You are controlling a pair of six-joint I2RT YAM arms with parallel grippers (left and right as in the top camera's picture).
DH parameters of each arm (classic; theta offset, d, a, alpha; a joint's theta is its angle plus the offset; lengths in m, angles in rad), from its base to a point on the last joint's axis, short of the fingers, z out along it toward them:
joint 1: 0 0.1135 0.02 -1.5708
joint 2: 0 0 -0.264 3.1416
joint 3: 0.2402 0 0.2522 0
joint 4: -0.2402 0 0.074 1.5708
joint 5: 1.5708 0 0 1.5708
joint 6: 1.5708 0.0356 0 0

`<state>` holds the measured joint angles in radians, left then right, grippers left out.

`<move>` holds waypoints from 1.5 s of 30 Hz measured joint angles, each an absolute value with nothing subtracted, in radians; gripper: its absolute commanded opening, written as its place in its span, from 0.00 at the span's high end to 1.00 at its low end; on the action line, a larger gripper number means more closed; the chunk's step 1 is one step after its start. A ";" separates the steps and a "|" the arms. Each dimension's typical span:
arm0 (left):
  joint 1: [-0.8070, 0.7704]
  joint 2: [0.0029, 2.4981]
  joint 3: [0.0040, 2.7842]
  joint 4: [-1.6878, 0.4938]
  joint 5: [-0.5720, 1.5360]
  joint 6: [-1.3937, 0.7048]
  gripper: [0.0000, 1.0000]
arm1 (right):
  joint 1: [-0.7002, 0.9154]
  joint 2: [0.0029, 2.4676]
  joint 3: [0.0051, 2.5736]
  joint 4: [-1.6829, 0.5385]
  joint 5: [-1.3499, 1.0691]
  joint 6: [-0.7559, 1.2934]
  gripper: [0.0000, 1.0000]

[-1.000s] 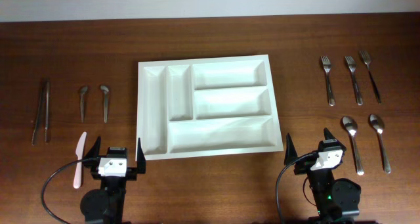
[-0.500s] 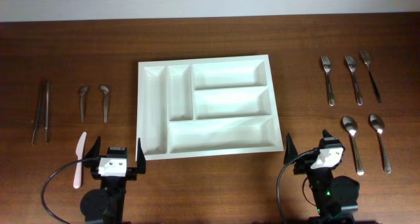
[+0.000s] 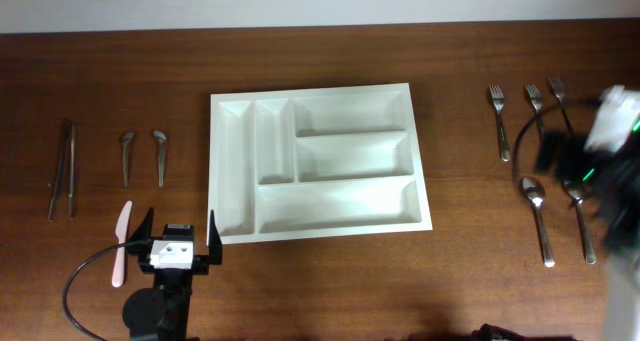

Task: Pack container
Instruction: 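Move the right gripper over the leftmost fork on the right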

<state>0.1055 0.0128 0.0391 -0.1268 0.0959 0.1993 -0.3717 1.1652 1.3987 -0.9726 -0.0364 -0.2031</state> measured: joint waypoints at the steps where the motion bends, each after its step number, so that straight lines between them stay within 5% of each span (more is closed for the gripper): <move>1: 0.105 0.013 0.039 -0.127 0.096 0.199 0.01 | -0.396 1.232 1.480 -1.022 -0.060 -0.233 0.01; 8: 0.105 0.013 0.039 -0.126 0.096 0.199 0.01 | -0.459 1.738 1.973 -1.337 -0.172 -0.430 0.01; 19: 0.105 0.013 0.039 -0.126 0.096 0.199 0.01 | -0.443 2.170 2.027 -1.350 -0.186 -0.471 0.01; 34: 0.105 0.013 0.039 -0.126 0.096 0.199 0.01 | -0.232 2.288 2.028 -1.162 -0.099 -0.532 0.01; 45: 0.105 0.013 0.039 -0.126 0.096 0.199 0.01 | -0.230 2.288 2.028 -1.124 -0.083 -0.535 0.01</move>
<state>0.1055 0.0128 0.0391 -0.1265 0.0963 0.1993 -0.2302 2.2883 2.0285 -1.1236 -0.0830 -0.5354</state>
